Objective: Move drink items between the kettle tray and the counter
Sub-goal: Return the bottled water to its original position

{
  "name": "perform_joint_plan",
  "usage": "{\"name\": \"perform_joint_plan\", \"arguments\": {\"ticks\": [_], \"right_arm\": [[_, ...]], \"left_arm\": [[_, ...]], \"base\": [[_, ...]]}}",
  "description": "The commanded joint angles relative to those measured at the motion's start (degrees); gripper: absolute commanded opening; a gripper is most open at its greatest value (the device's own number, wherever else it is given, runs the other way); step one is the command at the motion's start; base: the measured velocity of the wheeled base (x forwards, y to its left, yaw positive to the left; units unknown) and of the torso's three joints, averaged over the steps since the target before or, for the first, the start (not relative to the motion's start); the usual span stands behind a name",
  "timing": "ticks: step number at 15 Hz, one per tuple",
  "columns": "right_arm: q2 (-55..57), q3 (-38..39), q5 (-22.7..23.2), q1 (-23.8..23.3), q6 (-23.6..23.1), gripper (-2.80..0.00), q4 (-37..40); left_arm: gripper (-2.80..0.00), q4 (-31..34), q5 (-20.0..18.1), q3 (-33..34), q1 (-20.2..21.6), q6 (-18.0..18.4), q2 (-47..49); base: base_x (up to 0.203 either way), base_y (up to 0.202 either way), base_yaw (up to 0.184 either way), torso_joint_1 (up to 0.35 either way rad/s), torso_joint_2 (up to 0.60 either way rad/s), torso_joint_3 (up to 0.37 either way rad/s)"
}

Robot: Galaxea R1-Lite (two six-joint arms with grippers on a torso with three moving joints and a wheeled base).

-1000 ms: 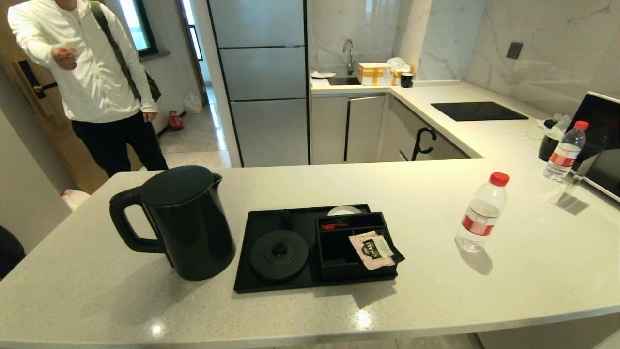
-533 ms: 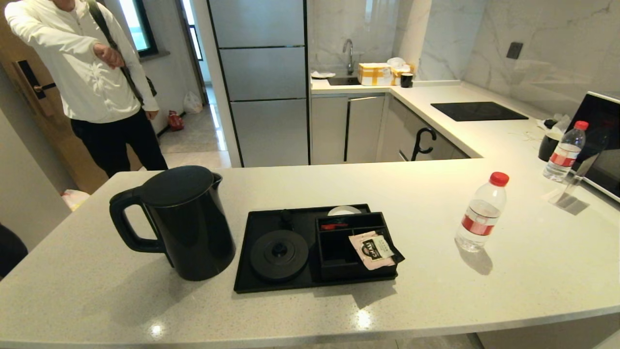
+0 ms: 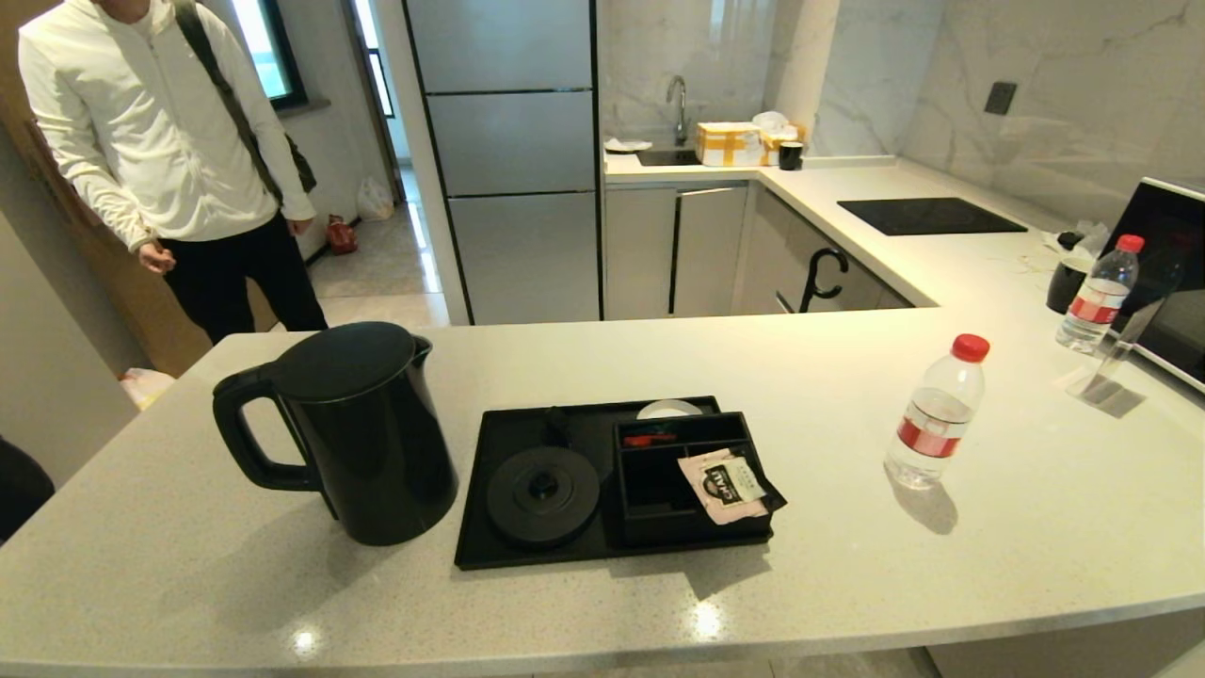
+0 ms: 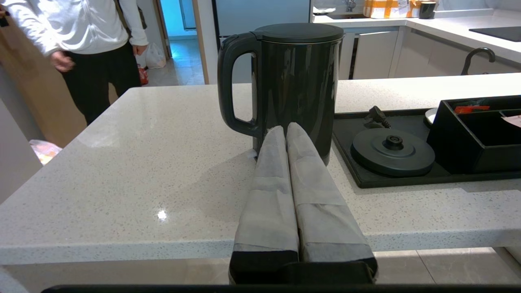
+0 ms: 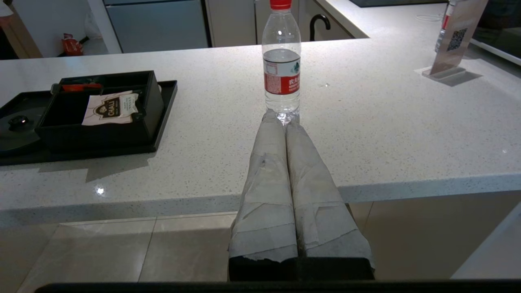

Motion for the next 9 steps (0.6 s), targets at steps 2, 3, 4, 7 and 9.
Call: {"name": "perform_joint_plan", "arguments": {"ticks": [2,3,4,7,9], "right_arm": [[0.2,1.8,0.1,0.0,0.0,-2.80,-0.1],[0.1,1.8,0.3,0.0,-0.4,-2.80,-0.2],[0.1,1.8,0.6,0.0,-2.5,-2.80,-0.2],[0.1,1.8,0.3,0.0,-0.9,-2.80,0.1],[0.1,1.8,0.3,0.0,-0.6,-2.80,0.1]], "left_arm": [[-2.80,-0.1,0.0,2.3,0.0,0.0,0.0],[-2.80,-0.1,0.0,2.3,0.0,0.0,0.0],[-2.80,-0.1,0.0,2.3,0.0,0.0,0.0],[-2.80,-0.1,0.0,2.3,0.0,0.0,0.0],[-2.80,-0.1,0.1,2.3,0.0,0.0,0.0]], "base": [[0.000,0.000,0.000,0.000,0.00,0.000],[0.000,0.000,0.000,0.000,0.00,0.000],[0.000,0.000,0.000,0.000,0.00,0.000],[0.000,0.000,0.000,0.000,0.00,0.000],[0.000,0.000,0.000,0.000,0.00,0.000]]}}
